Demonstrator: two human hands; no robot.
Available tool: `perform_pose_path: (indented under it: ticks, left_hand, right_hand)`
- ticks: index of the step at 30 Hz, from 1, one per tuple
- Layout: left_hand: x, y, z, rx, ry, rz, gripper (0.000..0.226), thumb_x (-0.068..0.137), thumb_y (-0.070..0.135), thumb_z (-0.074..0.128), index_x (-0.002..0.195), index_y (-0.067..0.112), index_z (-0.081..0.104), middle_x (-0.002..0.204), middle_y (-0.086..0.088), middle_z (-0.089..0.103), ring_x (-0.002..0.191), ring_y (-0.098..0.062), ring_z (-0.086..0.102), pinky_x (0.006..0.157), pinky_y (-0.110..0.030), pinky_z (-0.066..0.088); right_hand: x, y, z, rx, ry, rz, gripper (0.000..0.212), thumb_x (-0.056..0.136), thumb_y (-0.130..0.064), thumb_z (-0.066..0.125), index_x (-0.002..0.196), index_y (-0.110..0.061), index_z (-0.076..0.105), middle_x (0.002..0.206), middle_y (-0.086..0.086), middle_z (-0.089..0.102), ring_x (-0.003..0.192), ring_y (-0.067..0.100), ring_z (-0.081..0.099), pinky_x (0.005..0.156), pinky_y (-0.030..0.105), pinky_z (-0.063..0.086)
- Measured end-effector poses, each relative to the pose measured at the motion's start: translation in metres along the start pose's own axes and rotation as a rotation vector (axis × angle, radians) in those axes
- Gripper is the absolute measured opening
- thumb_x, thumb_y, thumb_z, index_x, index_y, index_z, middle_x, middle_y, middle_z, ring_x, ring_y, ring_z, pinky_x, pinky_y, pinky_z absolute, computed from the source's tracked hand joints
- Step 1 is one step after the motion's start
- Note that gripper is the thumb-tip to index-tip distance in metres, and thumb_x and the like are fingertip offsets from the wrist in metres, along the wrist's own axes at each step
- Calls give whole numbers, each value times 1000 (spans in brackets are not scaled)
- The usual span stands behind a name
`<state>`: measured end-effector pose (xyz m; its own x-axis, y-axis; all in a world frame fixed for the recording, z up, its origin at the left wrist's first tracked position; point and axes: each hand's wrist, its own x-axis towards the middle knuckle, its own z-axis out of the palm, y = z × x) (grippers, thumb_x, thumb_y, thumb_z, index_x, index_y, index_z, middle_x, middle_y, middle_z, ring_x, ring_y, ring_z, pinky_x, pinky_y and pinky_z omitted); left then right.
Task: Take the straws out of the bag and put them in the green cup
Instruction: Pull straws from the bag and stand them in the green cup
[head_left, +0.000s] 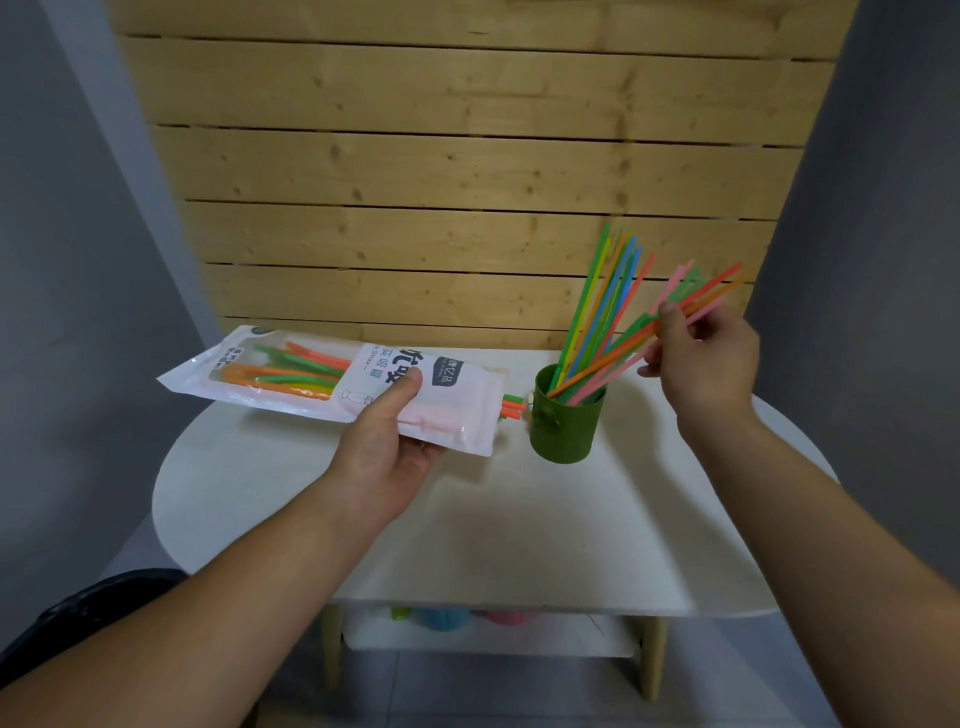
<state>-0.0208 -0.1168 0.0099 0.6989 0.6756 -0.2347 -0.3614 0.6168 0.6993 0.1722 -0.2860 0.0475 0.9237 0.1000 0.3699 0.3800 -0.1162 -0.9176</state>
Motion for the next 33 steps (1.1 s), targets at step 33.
perform_pose_path:
  ticks: [33]
  left_hand:
    - [-2, -1, 3, 24, -20, 7, 33, 95, 14, 66, 127, 16, 62, 107, -5, 79, 94, -19, 77, 86, -44, 61]
  right_hand:
    - [3, 28, 1, 118, -261, 325, 36, 85, -20, 77, 110, 1, 61, 98, 20, 70, 70, 24, 68, 64, 33, 61]
